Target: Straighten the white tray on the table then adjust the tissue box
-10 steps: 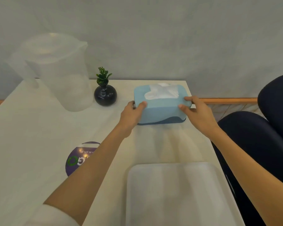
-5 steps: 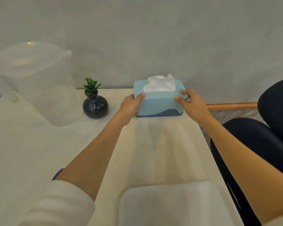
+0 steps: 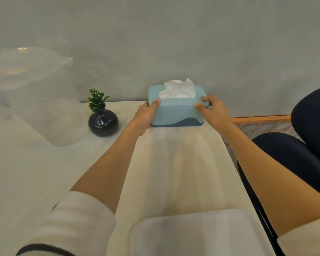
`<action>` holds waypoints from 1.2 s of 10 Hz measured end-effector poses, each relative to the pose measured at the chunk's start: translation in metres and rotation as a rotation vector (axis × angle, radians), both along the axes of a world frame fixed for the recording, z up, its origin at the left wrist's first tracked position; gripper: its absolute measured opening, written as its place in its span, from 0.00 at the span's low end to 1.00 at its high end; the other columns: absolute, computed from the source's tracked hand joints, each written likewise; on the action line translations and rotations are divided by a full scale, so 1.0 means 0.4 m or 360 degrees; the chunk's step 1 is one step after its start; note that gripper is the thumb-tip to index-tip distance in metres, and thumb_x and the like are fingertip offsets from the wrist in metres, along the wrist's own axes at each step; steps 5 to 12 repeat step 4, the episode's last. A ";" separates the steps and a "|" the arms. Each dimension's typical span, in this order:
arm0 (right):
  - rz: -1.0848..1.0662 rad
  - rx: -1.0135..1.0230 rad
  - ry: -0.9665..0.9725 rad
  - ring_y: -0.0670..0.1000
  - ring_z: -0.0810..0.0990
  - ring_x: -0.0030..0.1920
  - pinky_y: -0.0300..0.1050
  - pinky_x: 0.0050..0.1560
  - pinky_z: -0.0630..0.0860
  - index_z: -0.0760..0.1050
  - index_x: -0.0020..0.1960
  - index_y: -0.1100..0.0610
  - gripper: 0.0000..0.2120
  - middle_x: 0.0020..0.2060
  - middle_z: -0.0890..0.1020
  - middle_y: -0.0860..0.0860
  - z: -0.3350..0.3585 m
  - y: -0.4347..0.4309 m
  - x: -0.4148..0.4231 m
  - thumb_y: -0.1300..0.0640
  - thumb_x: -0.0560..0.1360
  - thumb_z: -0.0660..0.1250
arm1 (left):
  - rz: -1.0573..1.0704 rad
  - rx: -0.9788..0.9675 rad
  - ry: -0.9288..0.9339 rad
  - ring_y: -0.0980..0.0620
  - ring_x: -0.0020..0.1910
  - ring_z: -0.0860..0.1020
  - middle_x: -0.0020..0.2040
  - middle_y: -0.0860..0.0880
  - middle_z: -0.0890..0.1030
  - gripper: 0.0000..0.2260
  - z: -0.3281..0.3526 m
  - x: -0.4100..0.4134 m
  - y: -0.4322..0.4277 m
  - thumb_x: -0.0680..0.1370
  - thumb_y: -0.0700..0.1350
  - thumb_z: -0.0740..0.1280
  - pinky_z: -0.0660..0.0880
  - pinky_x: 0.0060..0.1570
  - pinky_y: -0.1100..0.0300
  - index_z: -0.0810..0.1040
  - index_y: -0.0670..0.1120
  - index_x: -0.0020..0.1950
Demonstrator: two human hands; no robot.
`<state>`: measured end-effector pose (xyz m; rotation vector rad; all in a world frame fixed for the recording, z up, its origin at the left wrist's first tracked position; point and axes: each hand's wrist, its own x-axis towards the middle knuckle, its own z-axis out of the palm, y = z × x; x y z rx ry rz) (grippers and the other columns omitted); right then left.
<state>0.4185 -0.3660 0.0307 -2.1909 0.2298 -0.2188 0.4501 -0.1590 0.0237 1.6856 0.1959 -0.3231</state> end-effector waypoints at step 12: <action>0.0006 -0.0196 0.0118 0.62 0.67 0.66 0.51 0.59 0.68 0.56 0.73 0.58 0.24 0.67 0.67 0.63 0.035 0.012 -0.084 0.58 0.79 0.60 | 0.0197 0.0488 -0.0038 0.43 0.70 0.66 0.74 0.42 0.65 0.30 0.030 -0.101 0.001 0.81 0.60 0.53 0.65 0.57 0.53 0.59 0.39 0.75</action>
